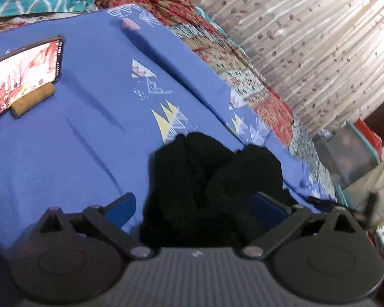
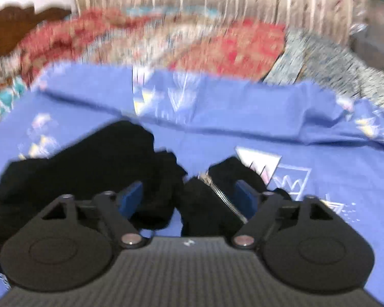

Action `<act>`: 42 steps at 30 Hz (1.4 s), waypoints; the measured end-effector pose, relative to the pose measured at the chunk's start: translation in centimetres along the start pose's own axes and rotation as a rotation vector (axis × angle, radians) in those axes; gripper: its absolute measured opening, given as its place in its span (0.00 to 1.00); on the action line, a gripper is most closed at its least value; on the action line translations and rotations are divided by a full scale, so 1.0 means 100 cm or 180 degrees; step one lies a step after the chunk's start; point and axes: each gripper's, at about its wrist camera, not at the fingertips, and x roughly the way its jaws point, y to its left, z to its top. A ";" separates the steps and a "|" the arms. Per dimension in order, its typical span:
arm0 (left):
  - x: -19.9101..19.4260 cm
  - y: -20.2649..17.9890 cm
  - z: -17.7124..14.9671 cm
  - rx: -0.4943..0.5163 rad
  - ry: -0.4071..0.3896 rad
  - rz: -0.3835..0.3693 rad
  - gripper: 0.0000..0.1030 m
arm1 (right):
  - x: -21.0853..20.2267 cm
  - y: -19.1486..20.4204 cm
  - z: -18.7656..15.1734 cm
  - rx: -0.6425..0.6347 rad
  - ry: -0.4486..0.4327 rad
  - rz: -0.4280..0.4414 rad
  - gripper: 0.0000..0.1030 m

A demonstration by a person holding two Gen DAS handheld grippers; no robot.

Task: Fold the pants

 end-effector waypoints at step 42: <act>0.006 0.029 -0.022 -0.0328 0.0843 0.0617 0.24 | -0.132 -0.282 -0.238 0.3618 -0.0983 -0.0930 0.07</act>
